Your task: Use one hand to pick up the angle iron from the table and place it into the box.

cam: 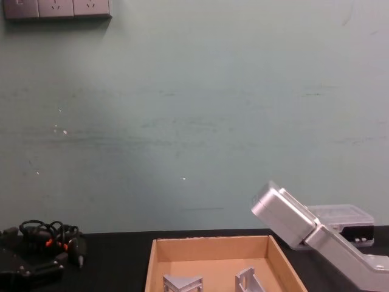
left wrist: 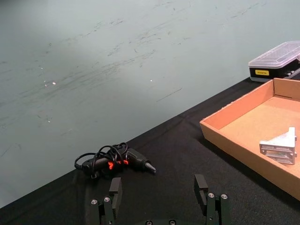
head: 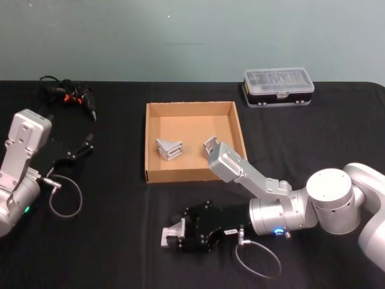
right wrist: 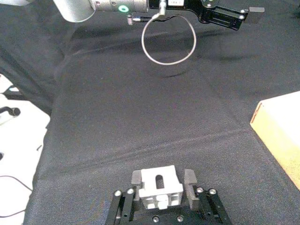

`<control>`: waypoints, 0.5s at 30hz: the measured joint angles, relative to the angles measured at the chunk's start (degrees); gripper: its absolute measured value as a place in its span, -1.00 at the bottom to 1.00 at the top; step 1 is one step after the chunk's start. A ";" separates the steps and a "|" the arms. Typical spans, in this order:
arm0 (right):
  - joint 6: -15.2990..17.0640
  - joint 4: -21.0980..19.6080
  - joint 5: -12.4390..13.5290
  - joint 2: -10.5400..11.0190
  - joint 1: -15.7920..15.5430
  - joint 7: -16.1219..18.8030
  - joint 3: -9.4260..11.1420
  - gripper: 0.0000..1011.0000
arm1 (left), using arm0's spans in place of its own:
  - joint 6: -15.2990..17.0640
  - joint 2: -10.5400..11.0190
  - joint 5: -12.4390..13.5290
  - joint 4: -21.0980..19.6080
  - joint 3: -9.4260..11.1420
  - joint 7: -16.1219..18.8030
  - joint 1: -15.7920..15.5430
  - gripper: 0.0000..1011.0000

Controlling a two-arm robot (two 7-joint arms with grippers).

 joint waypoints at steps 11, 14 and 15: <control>-0.30 -0.06 -0.18 -0.08 -0.41 -0.29 0.23 -0.11 | 0.00 0.00 0.00 0.00 0.00 0.00 0.00 1.00; -0.30 -0.61 -0.19 0.09 -0.54 -0.53 0.47 -0.11 | 0.00 0.00 0.00 0.00 0.00 0.00 0.00 1.00; -0.30 -1.25 -0.17 0.36 -0.69 -0.90 0.84 -0.11 | 0.00 0.00 0.00 0.00 0.00 0.00 0.00 1.00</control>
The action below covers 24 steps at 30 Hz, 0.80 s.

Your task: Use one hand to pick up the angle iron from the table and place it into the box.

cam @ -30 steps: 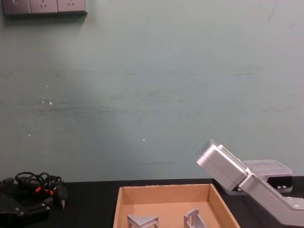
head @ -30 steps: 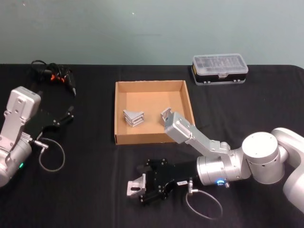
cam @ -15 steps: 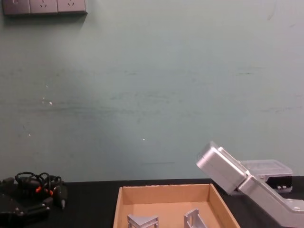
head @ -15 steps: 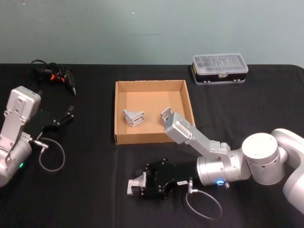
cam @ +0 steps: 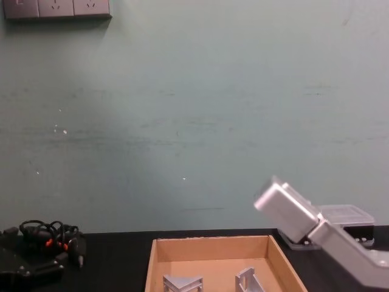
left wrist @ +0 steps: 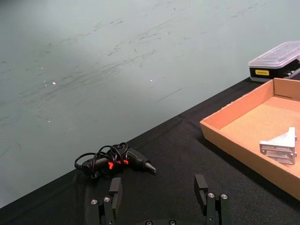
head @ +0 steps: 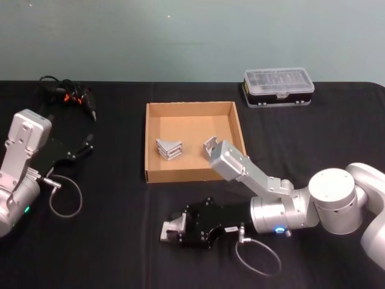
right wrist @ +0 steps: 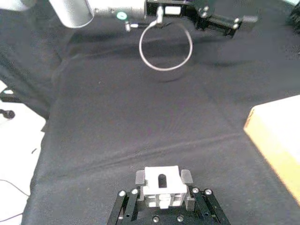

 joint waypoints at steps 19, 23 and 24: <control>1.65 -13.25 2.90 4.01 -5.35 -16.00 13.06 -0.11 | 0.00 0.00 0.00 0.00 0.00 0.00 0.00 1.00; 1.60 -11.55 2.69 2.22 -5.71 -19.58 15.20 -0.11 | 0.00 0.00 0.00 0.00 0.00 0.00 0.00 1.00; 1.46 -10.99 2.63 1.78 -5.71 -20.20 15.57 -0.11 | 0.00 0.00 0.00 0.00 0.00 0.00 0.00 1.00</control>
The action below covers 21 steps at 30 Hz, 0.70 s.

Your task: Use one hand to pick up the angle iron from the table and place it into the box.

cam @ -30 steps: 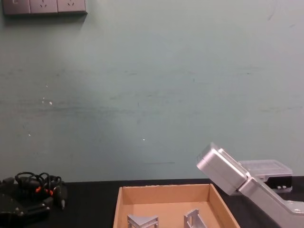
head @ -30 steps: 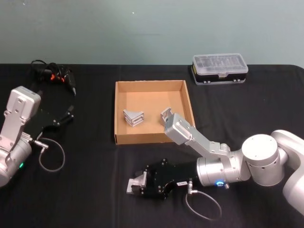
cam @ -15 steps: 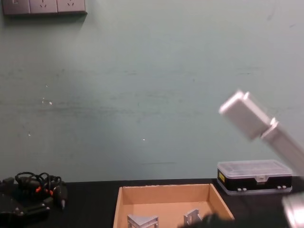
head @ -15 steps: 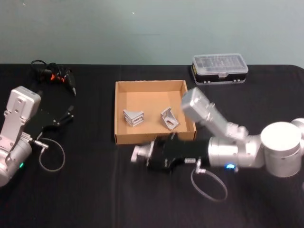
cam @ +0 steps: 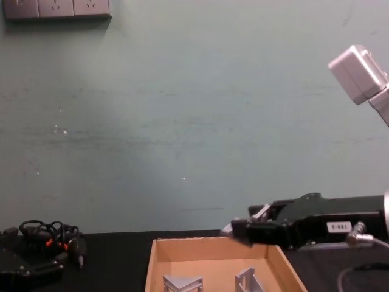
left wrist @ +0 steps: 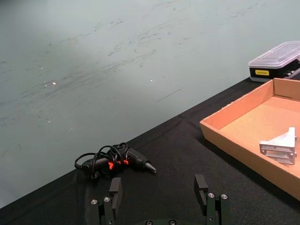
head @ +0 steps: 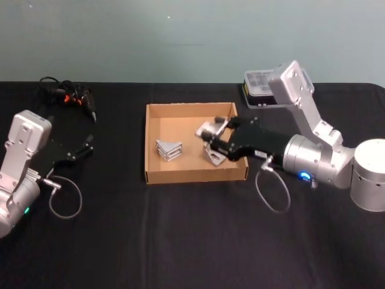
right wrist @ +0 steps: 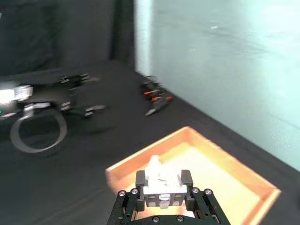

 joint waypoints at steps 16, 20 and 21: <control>-2.90 18.07 -0.39 -11.17 5.34 -5.39 4.27 -0.11 | 0.00 0.00 0.00 0.00 0.00 0.00 0.00 1.00; -3.63 23.28 -0.86 -13.86 7.82 -4.96 4.21 -0.11 | 0.00 0.00 0.00 0.00 0.00 0.00 0.00 1.00; -3.86 25.25 -1.18 -14.86 8.81 -4.78 4.05 -0.11 | 0.00 0.00 0.00 0.00 0.00 0.00 0.00 1.00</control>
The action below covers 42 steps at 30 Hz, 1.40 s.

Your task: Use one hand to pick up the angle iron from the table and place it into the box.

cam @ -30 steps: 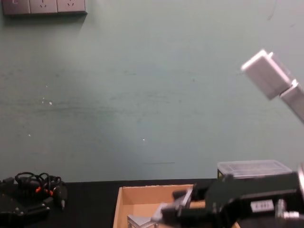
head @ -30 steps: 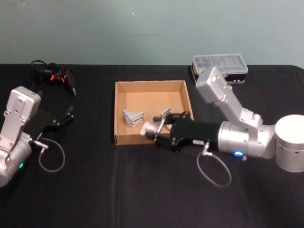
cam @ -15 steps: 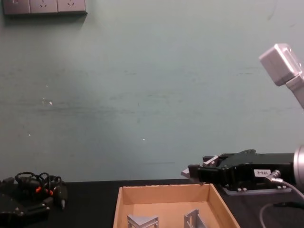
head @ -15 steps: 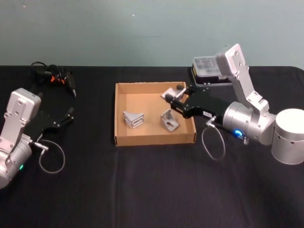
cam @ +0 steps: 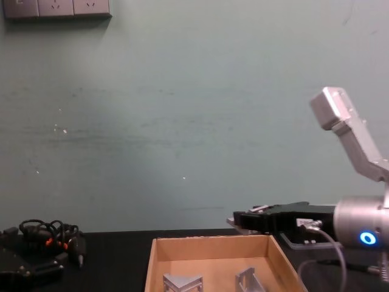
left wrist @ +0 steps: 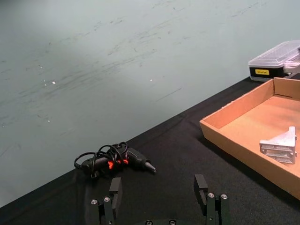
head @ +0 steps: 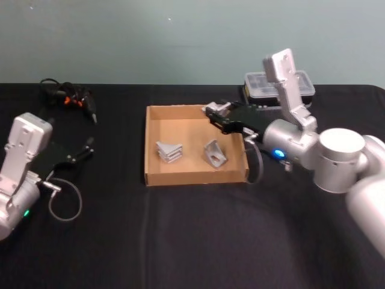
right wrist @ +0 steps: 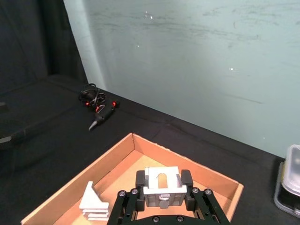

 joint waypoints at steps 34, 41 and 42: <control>-0.34 25.24 -6.96 -11.27 12.25 5.20 -1.75 -0.11 | 0.00 0.00 0.00 0.00 0.00 0.00 0.00 1.00; -0.09 25.54 -8.09 -11.52 12.37 5.31 -1.29 0.23 | 0.00 0.00 0.00 0.00 0.00 0.00 0.00 1.00; -0.09 25.45 -8.20 -11.51 12.34 5.33 -1.24 0.27 | 0.00 0.00 0.00 0.00 0.00 0.00 0.00 1.00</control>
